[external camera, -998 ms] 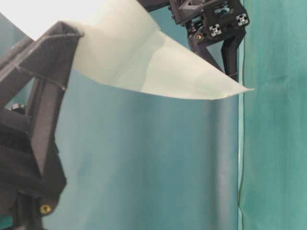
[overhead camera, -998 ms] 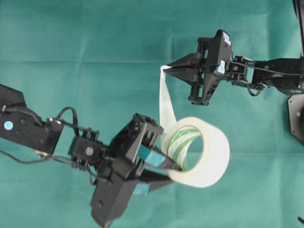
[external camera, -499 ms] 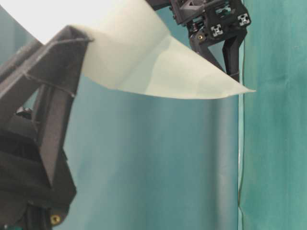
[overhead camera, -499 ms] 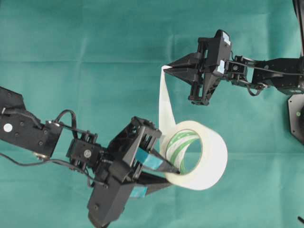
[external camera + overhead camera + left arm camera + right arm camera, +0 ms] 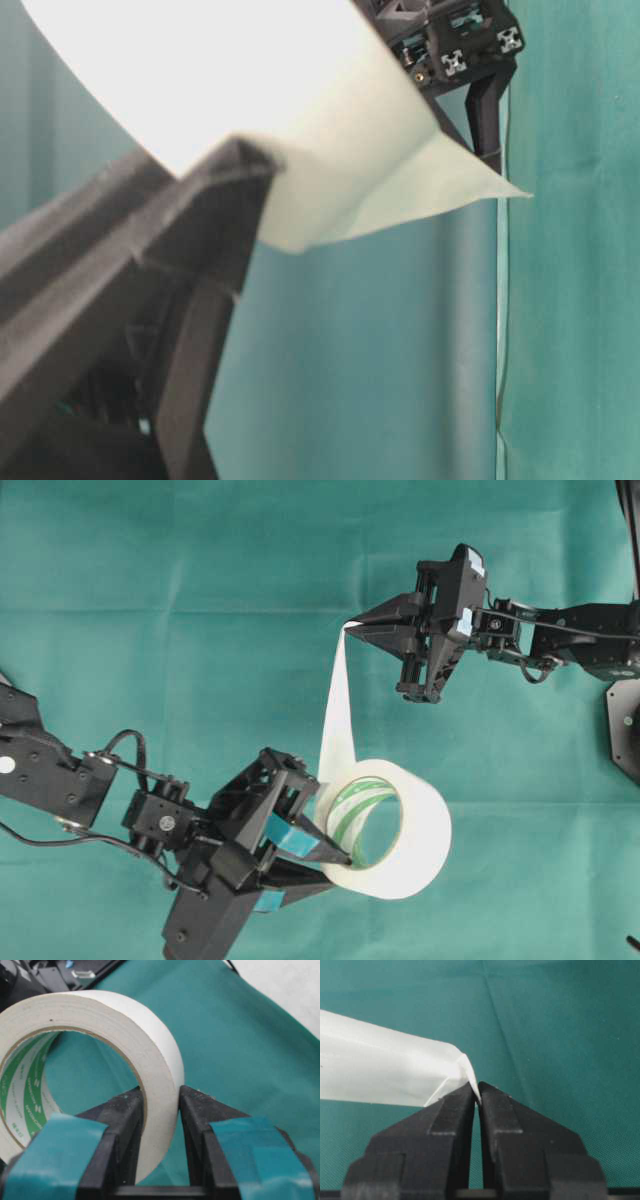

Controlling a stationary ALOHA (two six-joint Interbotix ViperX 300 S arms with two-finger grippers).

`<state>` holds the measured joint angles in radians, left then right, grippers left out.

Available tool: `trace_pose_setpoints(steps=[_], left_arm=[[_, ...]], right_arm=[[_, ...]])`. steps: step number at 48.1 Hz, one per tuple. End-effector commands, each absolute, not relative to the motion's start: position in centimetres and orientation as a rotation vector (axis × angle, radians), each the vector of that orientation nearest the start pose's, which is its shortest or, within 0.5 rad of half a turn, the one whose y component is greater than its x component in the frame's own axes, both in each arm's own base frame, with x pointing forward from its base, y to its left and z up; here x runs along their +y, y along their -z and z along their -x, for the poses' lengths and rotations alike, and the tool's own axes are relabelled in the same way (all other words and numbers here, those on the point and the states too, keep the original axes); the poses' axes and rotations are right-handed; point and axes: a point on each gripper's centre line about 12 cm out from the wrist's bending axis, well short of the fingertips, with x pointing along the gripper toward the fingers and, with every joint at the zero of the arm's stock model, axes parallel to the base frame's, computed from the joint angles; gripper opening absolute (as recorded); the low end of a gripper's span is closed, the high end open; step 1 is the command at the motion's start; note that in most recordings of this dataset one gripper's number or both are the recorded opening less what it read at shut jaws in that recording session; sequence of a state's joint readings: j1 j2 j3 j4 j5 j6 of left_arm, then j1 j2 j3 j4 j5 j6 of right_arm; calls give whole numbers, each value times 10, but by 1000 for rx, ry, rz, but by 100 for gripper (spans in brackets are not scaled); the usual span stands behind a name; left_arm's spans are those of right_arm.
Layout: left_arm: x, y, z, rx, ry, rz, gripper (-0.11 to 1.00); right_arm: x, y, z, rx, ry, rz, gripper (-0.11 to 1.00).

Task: Peel off the duct tape with your right arm.
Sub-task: 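Keep pulling the roll down-left, unwinding a long tape strip, then open the right gripper, releasing the peeled tape end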

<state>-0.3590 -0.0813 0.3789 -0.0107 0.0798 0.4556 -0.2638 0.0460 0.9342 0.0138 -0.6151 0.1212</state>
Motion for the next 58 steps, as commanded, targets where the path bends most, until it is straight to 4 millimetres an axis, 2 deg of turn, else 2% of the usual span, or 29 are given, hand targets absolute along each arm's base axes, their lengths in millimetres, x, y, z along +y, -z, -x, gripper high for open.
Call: trace_pose_setpoints(steps=[1, 25, 37, 58], left_arm=[[-176, -333, -384, 201, 485, -480, 20], [-164, -318, -367, 316, 484, -426, 20], [-154, -314, -370, 349, 455, -398, 20], [-154, -316, -371, 344, 455, -399, 20]], right_arm=[[-115, -136, -332, 333, 363, -196, -9], [-114, -134, -331, 345, 357, -195, -9], [-111, -134, -333, 356, 341, -189, -9], [-108, -136, -335, 353, 324, -177, -9]])
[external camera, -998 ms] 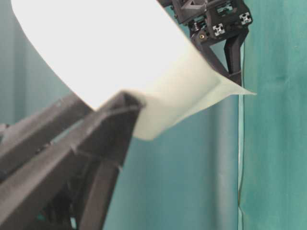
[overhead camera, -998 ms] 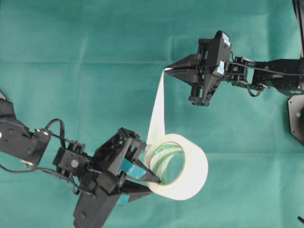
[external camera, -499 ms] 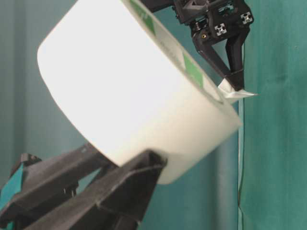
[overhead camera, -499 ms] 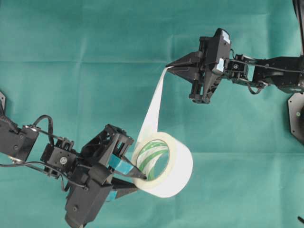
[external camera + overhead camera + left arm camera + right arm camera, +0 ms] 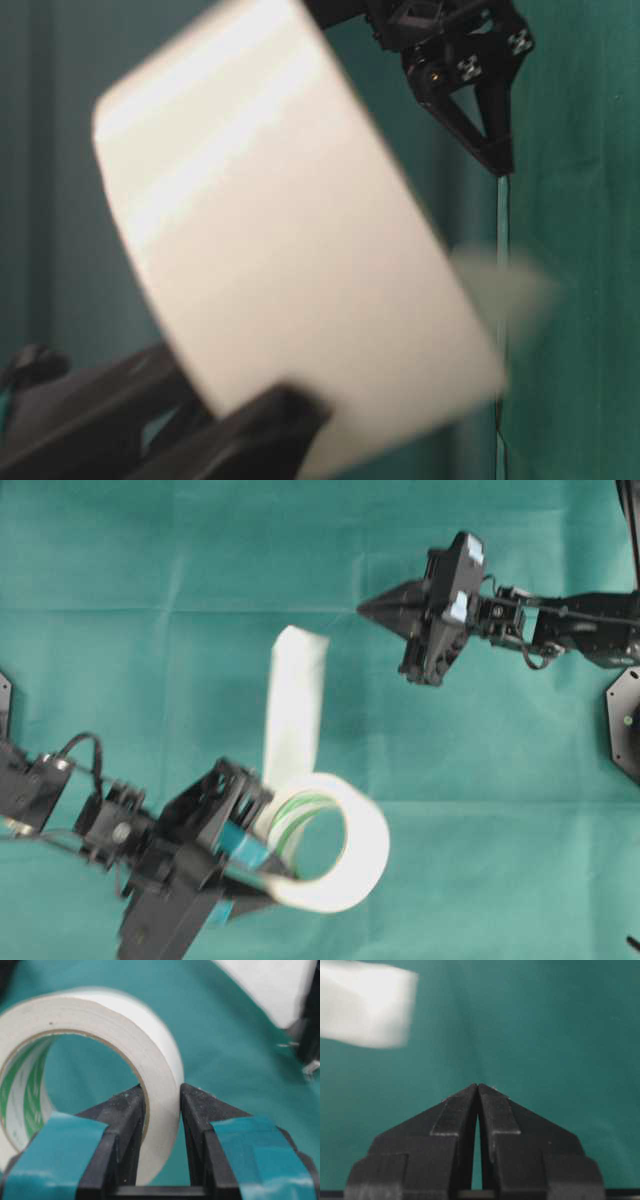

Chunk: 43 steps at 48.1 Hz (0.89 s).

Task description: Peel off the duct tape with your right arm.

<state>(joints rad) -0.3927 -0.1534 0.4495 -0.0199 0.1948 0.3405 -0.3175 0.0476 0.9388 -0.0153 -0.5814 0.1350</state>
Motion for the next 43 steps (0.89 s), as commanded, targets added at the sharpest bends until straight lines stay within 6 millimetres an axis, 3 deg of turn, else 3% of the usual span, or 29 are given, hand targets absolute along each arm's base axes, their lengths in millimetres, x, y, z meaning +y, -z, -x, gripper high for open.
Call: trace_pose_setpoints(steps=[1, 12, 25, 43], left_arm=[[-154, -316, -371, 344, 455, -399, 20], [-151, -314, -371, 350, 448, -398, 20], [-140, -312, -374, 370, 422, -395, 20], [-64, -297, -391, 460, 240, -357, 20]], right_arm=[[-108, -136, -335, 353, 325, -176, -9], [-107, -139, -332, 346, 323, -173, 7], [-101, -144, -321, 346, 317, -174, 8], [-81, -151, -317, 335, 263, -162, 8]])
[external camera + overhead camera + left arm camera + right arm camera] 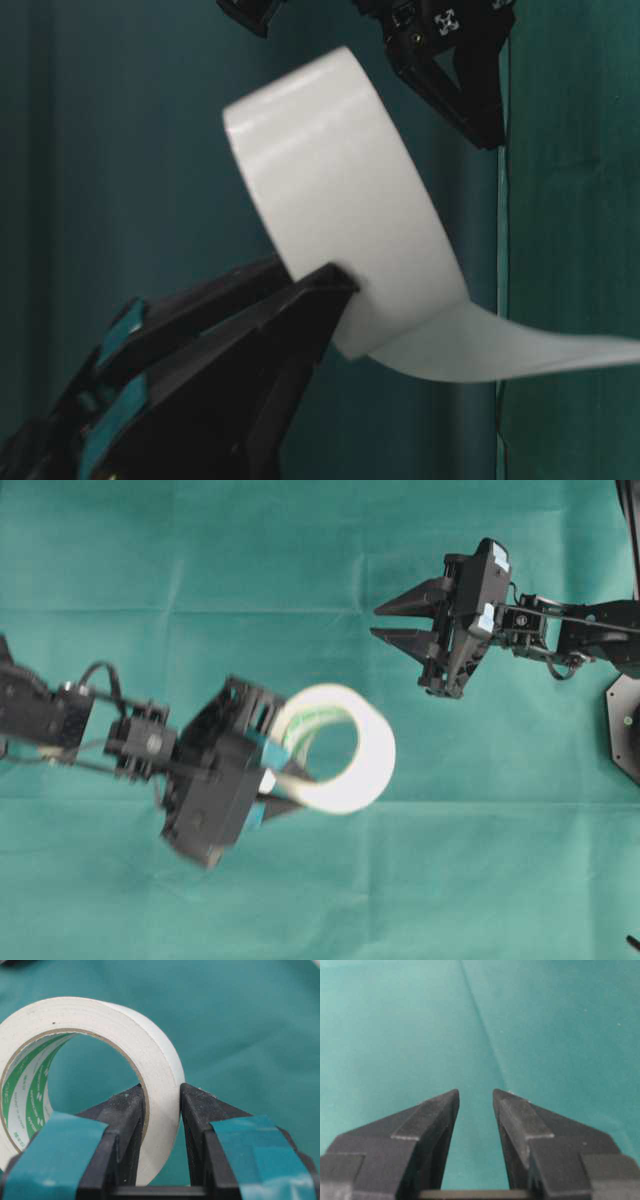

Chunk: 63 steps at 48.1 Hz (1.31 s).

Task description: Peel off the duct tape with your right arm.

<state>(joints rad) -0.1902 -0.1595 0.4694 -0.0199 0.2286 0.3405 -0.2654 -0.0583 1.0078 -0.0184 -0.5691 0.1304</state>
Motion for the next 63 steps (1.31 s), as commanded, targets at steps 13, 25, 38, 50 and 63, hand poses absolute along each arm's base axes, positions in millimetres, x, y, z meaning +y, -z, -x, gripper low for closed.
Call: trace_pose_setpoints(steps=[13, 25, 38, 50, 63], left_arm=[[-35, -281, -397, 509, 171, -332, 20], [-19, -266, -403, 550, 132, -302, 20], [-12, -251, -412, 557, 113, -295, 20], [-8, -234, -420, 591, 109, -291, 20], [-4, -221, -427, 613, 103, -287, 20]], right_arm=[[-72, -149, -312, 358, 240, -160, 8], [-56, -157, -302, 352, 196, -151, 8], [-49, -165, -291, 342, 179, -147, 8], [-41, -168, -283, 337, 159, -143, 8], [-38, -172, -274, 320, 149, -140, 8]])
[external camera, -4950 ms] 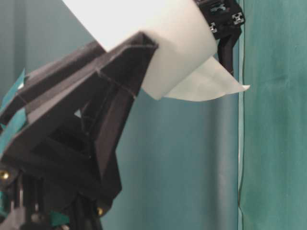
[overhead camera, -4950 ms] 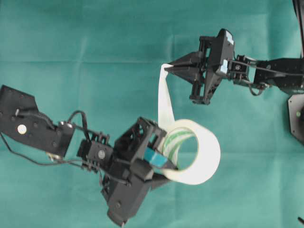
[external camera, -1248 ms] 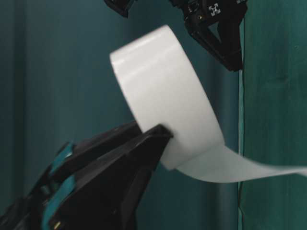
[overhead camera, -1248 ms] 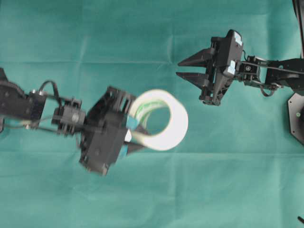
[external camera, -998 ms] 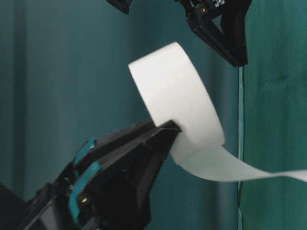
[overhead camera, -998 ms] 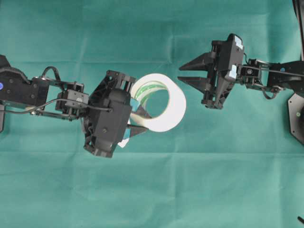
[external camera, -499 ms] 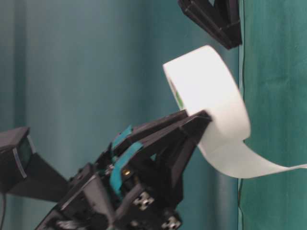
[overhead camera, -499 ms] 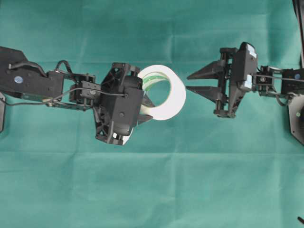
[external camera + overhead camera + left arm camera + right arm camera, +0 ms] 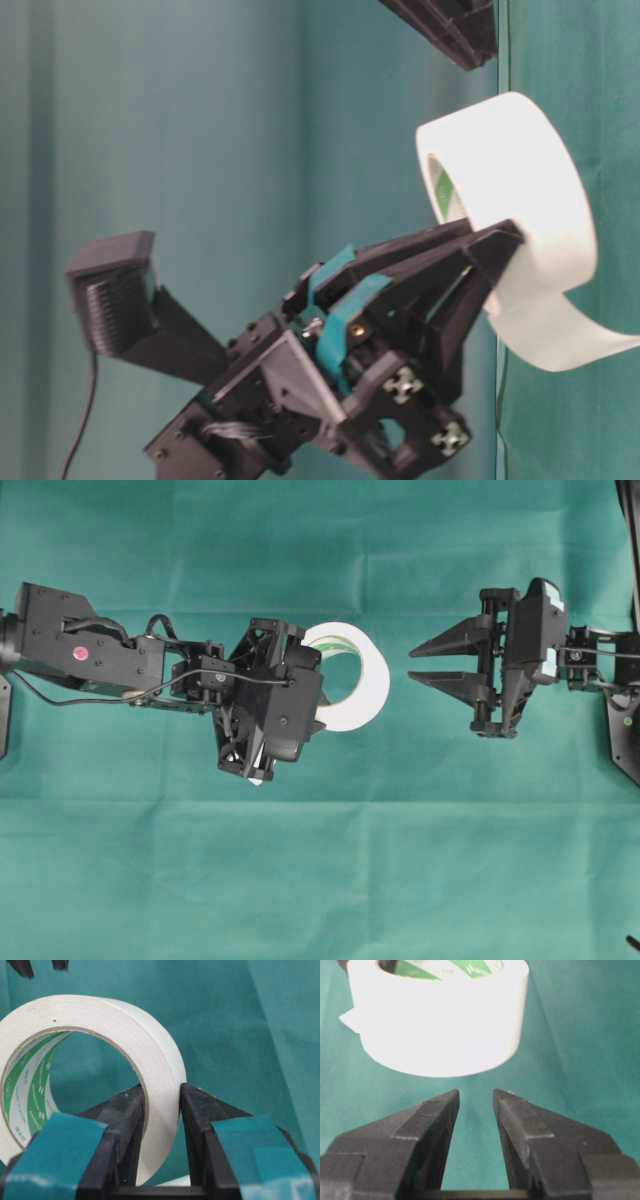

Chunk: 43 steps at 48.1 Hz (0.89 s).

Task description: Peel off the duct tape with your right arm.

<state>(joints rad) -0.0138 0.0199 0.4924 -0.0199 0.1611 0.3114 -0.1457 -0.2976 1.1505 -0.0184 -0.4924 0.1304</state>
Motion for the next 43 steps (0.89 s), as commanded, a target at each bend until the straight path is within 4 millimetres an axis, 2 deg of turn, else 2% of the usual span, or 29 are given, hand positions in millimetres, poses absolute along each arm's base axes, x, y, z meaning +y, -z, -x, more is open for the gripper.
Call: trace_pose_setpoints(steps=[1, 14, 30, 43], left_arm=[[-4, -220, -427, 615, 101, -287, 20], [0, -216, -437, 620, 93, -284, 20], [4, -222, -448, 604, 83, -282, 20], [7, -214, -455, 640, 83, -279, 20]], right_arm=[[-37, -173, -274, 317, 148, -140, 8], [-34, -175, -267, 305, 140, -138, 8], [-33, -173, -265, 311, 137, -137, 8], [-32, -172, -264, 312, 135, -136, 8]])
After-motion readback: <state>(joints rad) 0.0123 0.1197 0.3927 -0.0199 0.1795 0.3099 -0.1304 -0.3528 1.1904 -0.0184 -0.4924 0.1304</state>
